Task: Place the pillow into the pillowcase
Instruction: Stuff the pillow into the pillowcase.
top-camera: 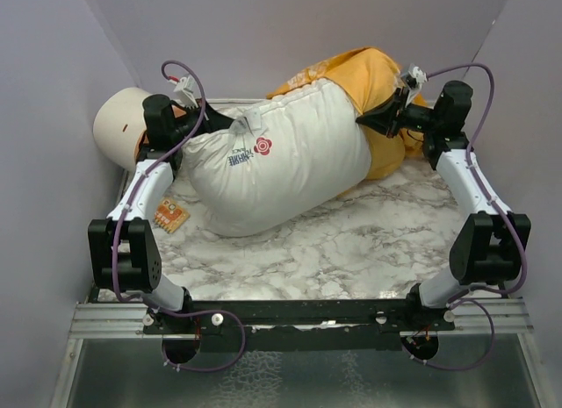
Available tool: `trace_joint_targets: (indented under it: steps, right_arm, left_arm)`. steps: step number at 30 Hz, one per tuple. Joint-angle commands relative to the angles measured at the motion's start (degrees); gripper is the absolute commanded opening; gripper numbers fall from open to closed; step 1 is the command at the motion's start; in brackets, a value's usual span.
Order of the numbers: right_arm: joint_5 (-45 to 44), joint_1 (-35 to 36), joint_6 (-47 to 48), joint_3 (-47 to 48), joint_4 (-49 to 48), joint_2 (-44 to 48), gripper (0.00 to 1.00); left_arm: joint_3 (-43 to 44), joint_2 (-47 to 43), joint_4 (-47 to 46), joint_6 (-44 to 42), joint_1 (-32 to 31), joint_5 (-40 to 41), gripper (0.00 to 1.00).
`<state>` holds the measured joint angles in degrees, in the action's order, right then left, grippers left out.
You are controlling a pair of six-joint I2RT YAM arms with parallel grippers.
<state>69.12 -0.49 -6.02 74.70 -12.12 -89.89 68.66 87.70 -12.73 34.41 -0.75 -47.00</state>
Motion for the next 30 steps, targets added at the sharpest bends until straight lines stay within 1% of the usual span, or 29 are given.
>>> trace_joint_targets:
  steps: [1, 4, 7, 9, 10, 11, 13, 14, 15, 16, 17, 19, 20, 22, 23, 25, 27, 28, 30]
  right_arm:
    - [4.12, 1.72, -5.92, 2.76, 1.9, 1.1, 0.01]
    - [0.74, 1.39, -3.18, 3.76, 8.15, -1.24, 0.01]
    - [2.19, 1.45, -1.74, 1.75, 9.09, -0.64, 0.01]
    - [2.19, 1.46, 1.13, 0.52, 11.28, 0.53, 0.01]
    - [1.08, 1.39, 3.18, 0.38, 13.4, 0.93, 0.01]
    - [-0.14, 1.26, 5.18, 0.4, 15.73, 1.39, 0.01]
    - [-1.31, 0.61, 6.72, -0.41, 18.09, 2.01, 0.01]
    - [-1.35, 0.06, 6.54, -1.17, 17.99, 2.33, 0.01]
    - [-1.48, -0.42, 6.34, -1.81, 17.88, 2.56, 0.01]
    - [-1.46, -0.87, 6.29, -2.37, 17.84, 2.84, 0.01]
    - [-1.45, -1.27, 6.24, -2.9, 17.65, 2.99, 0.01]
    - [-1.09, -1.84, 6.05, -3.75, 17.01, 3.33, 0.01]
    - [-0.83, -1.94, 5.9, -4.11, 16.6, 3.42, 0.01]
    - [-0.33, -2.06, 5.49, -4.65, 15.71, 3.65, 0.01]
    - [-0.05, -2.06, 5.19, -4.99, 15.15, 3.78, 0.01]
    - [0.51, -2.06, 4.83, -5.85, 14.35, 4.12, 0.01]
    - [1.13, -2.1, 4.99, -6.63, 13.81, 4.42, 0.01]
    - [1.49, -2.14, 5.18, -6.93, 13.86, 4.51, 0.01]
    - [1.93, -2.36, 5.42, -7.54, 13.88, 4.91, 0.01]
  left_arm:
    - [1.2, 0.69, 2.07, -1.01, -1.19, 0.76, 0.0]
    - [1.35, 1.13, 3.61, -2.17, -1.71, -0.44, 0.0]
    - [2.1, 1.2, 7.05, -5.17, -2.75, 0.16, 0.0]
    - [2.82, 1.08, 8.79, -6.49, -2.93, 1.37, 0.0]
    - [3.83, 0.94, 10.47, -7.99, -2.87, 2.57, 0.09]
    - [5.27, 0.6, 13.31, -9.26, -2.85, 5.02, 0.23]
    - [8.46, -0.45, 19.02, -14.58, -2.55, 11.03, 0.47]
    - [11.0, -1.41, 21.05, -16.1, -2.13, 14.63, 0.56]
    - [12.44, -2.76, 22.54, -17.58, -1.61, 17.83, 0.62]
    - [13.84, -4.1, 23.71, -18.86, -1.19, 20.96, 0.68]
    - [15.13, -5.51, 24.61, -19.95, -0.76, 23.3, 0.71]
    - [17.97, -7.85, 26.59, -22.02, -0.53, 24.91, 0.74]
    - [19.17, -8.9, 27.49, -22.35, -0.48, 24.55, 0.74]
    - [20.2, -10.8, 27.28, -22.27, -0.98, 20.16, 0.74]
    - [19.87, -11.88, 26.2, -22.33, -2.44, 18.01, 0.74]
    - [18.83, -13.72, 24.77, -26.14, -9.47, 17.3, 0.75]
    - [17.59, -14.52, 24.02, -32.52, -20.58, 22.5, 0.79]
    - [17.41, -13.95, 23.65, -35.12, -27.31, 24.24, 0.79]
    - [17.9, -11.5, 23.25, -39.57, -33.7, 26.95, 0.79]
